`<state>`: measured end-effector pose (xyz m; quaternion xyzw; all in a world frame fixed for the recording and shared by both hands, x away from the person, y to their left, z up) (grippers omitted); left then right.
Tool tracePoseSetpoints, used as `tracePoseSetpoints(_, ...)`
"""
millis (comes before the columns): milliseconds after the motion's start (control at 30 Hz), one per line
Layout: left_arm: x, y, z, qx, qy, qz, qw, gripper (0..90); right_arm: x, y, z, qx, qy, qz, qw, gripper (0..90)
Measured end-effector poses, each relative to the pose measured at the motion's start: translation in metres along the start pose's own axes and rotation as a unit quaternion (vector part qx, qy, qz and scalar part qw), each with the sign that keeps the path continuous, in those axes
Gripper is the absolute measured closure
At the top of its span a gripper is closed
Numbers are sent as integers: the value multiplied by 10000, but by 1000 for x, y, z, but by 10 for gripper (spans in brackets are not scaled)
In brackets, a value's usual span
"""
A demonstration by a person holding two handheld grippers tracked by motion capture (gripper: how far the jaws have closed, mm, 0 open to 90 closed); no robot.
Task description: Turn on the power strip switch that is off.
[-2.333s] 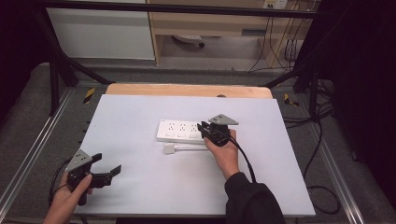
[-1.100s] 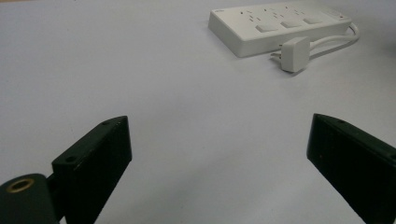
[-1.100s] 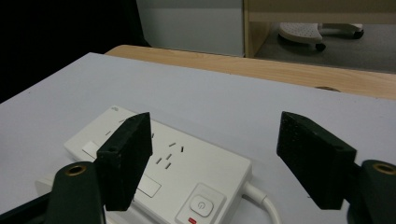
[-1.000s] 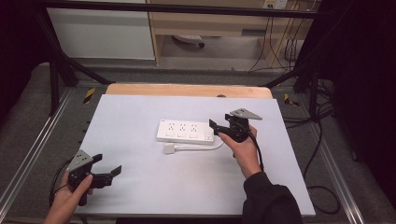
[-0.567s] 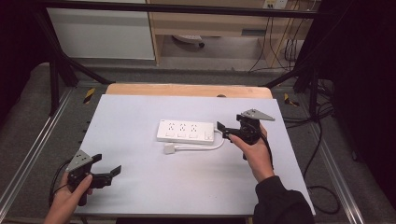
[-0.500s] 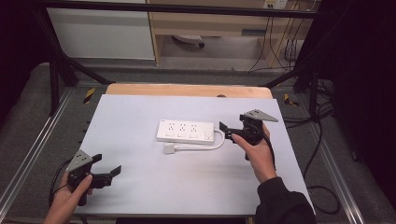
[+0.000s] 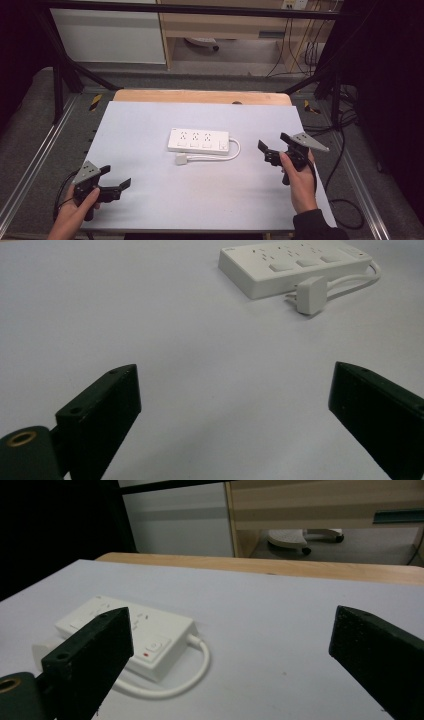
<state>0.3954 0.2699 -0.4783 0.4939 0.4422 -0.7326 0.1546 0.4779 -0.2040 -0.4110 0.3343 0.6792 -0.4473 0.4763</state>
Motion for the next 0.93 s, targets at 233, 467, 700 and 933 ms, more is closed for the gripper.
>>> tracePoseSetpoints(233, 0, 0, -1, -11, -12, 0, 10000, 67, 26, -22, 19, 162, -14, -122, 9998, 45)
tracePoseSetpoints(467, 0, -1, -1, -23, 1, -8, 10000, 66, 50, -32, 26, 202, -7, -236, 9995, 40)
tracePoseSetpoints(700, 0, -1, 0, -10, 6, 11, 10000, 67, 74, -31, 23, 246, -89, -570, 9980, 33)
tracePoseSetpoints(933, -1, -1, 0, 4, 11, 14, 10000, 67, 101, -21, 15, 284, -256, -1224, 9917, 34)
Point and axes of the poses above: each handheld gripper's, and its own axes: y roughly forward along the jaws, x roughly out of its underside, z roughly to its right, the point moved 10 cm from there along y, roughly forward along the jaws, and after that the axes turned 5 degrees about x, right-handed, at the moved point
